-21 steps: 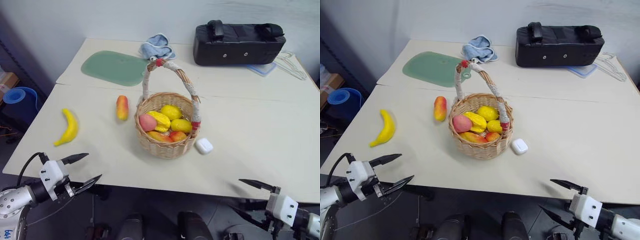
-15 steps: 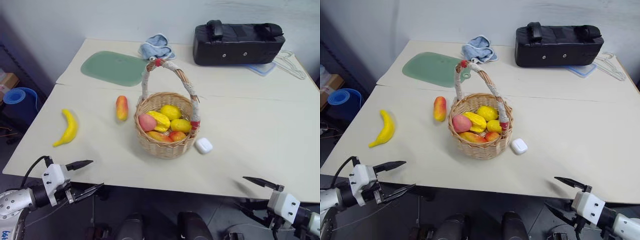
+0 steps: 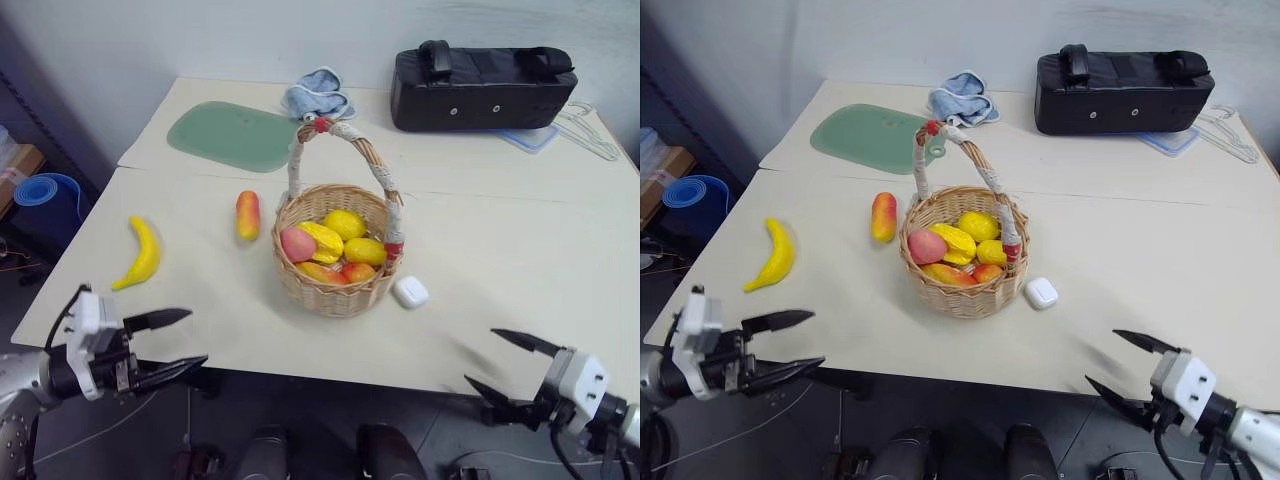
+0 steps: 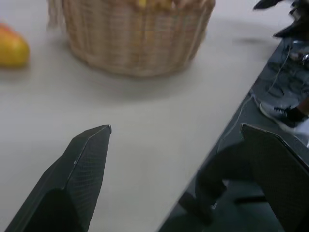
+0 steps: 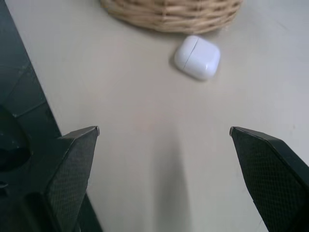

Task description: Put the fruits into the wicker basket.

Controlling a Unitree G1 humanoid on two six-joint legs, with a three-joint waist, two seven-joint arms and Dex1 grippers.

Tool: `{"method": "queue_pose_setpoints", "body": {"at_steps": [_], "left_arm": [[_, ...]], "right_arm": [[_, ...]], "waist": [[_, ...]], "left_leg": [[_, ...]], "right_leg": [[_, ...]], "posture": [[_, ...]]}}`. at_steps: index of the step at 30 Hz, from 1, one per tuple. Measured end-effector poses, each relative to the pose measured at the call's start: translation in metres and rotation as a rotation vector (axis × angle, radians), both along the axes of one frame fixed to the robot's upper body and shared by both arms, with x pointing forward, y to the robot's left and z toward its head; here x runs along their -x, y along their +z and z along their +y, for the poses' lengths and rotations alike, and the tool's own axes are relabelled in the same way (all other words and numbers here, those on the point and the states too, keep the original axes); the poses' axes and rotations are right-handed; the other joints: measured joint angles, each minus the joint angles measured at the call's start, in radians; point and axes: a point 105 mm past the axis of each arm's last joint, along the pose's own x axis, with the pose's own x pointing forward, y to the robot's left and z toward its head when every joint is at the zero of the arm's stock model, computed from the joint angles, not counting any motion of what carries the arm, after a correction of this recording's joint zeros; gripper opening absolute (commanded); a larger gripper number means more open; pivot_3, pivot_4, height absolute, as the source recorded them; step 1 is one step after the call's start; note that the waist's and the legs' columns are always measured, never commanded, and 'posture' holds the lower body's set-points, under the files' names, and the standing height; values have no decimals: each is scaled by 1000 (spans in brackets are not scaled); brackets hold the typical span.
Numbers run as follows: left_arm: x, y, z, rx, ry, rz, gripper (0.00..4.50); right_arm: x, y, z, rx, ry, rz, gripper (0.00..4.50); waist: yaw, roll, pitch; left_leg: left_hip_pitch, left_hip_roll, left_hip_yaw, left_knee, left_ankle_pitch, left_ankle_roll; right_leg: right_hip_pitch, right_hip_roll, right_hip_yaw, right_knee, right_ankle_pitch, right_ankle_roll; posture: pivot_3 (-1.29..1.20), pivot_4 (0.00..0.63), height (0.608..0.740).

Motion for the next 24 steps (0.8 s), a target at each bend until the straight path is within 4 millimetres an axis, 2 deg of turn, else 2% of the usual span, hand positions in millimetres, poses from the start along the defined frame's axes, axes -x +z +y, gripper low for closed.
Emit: {"method": "queue_pose_setpoints", "body": {"at_steps": [3,6,10,14,18,22,23,24], "left_arm": [[5,23,-20,-8,-101,-39,4500],[9,26,-28,-15,-161,6,4500],[12,25,-38,-33,-250,68,4500],[9,25,-44,-53,-274,47,4500],[-5,25,-36,-16,-186,-20,4500],[-9,15,-25,-40,-132,8,4500],[-8,14,-24,-45,-133,9,4500],[-8,14,-24,-49,-136,7,4500]], "right_arm": [[-23,26,8,-31,31,-40,4479],[-50,34,20,-38,96,1,4479],[-83,19,31,-11,148,151,4479],[-104,-3,43,39,191,249,4479],[-125,-17,63,6,192,263,4479],[-135,-21,74,-5,206,267,4479],[-137,-21,77,-12,209,265,4096],[-139,-21,79,-19,207,265,3938]], "waist": [[-8,2,0],[-15,3,0],[-21,3,1],[-21,3,1],[-25,3,1],[-26,2,2],[-26,2,2],[-27,2,1]], "left_leg": [[0,0,1,-1,1,-2],[0,1,2,-1,4,-6],[-2,-1,2,-1,4,-5],[-3,-2,3,0,5,-3],[-3,-2,7,1,5,-3],[-3,-1,8,2,5,-3],[-3,-1,9,2,5,-3],[-2,-1,9,2,5,-3]], "right_leg": [[0,1,-1,-1,0,0],[-1,3,-6,0,0,0],[-2,4,-11,0,0,0],[-3,4,-15,1,0,0],[-4,3,-17,6,1,2],[-6,3,-20,8,1,2],[-6,3,-20,8,1,2],[-6,3,-20,8,1,2]], "posture": [[0,150,740],[0,150,740],[0,150,740],[0,150,740],[0,150,740],[0,150,740],[0,150,740],[0,150,740]]}}
